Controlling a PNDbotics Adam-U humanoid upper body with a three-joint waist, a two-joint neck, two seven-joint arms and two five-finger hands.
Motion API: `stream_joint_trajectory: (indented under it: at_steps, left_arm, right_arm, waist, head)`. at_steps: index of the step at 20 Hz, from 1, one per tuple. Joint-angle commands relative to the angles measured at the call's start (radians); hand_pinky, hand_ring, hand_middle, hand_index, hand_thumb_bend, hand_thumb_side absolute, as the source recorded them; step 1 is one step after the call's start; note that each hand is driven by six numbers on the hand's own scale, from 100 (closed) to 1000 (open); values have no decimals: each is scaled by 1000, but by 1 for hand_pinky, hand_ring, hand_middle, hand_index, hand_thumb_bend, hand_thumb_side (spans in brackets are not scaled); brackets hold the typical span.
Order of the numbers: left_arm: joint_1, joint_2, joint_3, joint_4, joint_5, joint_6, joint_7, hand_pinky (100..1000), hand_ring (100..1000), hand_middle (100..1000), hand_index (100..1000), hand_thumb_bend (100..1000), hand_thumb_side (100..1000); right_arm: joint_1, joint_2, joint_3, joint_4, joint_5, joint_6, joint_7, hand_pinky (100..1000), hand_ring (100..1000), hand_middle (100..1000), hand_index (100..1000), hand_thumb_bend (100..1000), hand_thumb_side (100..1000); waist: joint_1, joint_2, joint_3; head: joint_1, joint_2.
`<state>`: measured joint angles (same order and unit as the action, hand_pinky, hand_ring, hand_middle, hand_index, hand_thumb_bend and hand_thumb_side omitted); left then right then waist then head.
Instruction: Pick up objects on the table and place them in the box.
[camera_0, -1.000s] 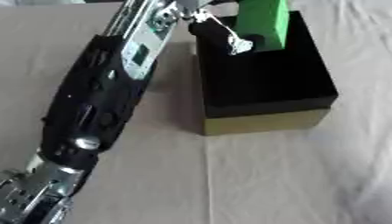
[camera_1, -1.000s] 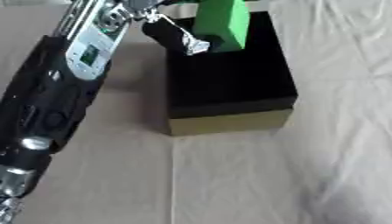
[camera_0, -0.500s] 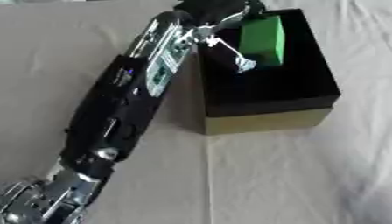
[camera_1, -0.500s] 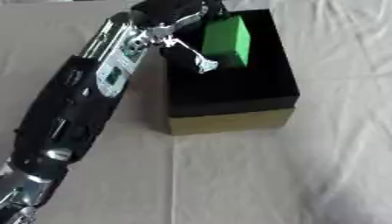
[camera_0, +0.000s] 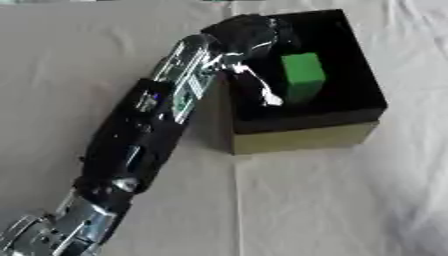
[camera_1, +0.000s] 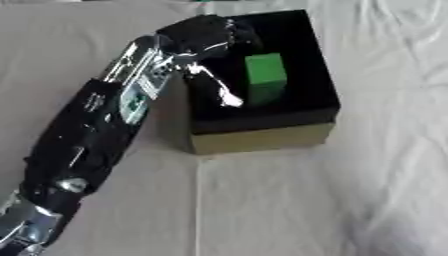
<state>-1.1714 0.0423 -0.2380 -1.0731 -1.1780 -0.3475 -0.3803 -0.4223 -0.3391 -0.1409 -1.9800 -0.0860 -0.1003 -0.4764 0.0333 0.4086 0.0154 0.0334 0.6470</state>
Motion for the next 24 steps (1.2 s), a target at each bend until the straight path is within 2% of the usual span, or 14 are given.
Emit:
stream_joint_trajectory:
  at_steps: [1,3,6,9,14,15,16,20,24]
  left_arm:
    - [-8,8,0,-7,-34,-3,0,744,827,832,914,910,611]
    - [-7,8,4,-17,-36,-5,13,736,819,825,906,908,620]
    - [-5,13,11,-43,-18,2,58,708,792,799,878,754,627]
    - [-17,28,29,-107,29,30,142,693,771,777,853,672,656]
    - [-43,67,48,-201,147,88,264,651,723,722,791,629,624]
    - [-45,75,52,-218,178,95,282,643,711,713,781,588,653]
    - [-45,84,55,-234,211,101,294,635,701,703,771,618,611]
    - [-26,148,61,-321,338,132,288,624,690,692,761,577,600]
    - [24,250,87,-448,504,200,272,624,693,701,762,579,616]
  right_arm:
    - [-6,-14,-2,-20,-8,0,8,880,835,857,838,106,1000]
    - [-6,-14,-1,-20,-9,0,10,880,835,856,838,106,1000]
    - [-4,-15,-2,-20,-10,-2,9,880,835,856,837,106,1000]
    - [-1,-14,1,-20,-12,0,9,880,835,856,837,105,1000]
    - [2,-12,6,-20,-16,3,16,880,834,855,836,104,1000]
    - [3,-12,7,-20,-16,4,17,880,834,855,836,104,1000]
    - [5,-12,7,-20,-16,5,18,880,834,855,836,104,1000]
    - [13,-22,0,-20,-11,4,13,879,834,854,836,105,1000]
    - [19,-37,-8,-20,-4,-3,6,879,834,854,836,106,1000]
  waist:
    - [-5,-21,2]
    - [-5,-22,3]
    - [-7,-24,6]
    - [-9,-28,11]
    - [-10,-33,15]
    - [-10,-34,16]
    - [-10,-35,18]
    - [-6,-40,35]
    - [-4,-49,56]
  head:
    - [-3,-1]
    - [-4,0]
    - [-5,2]
    - [-7,4]
    - [-9,7]
    - [-10,8]
    - [-12,9]
    - [-31,17]
    - [-53,26]
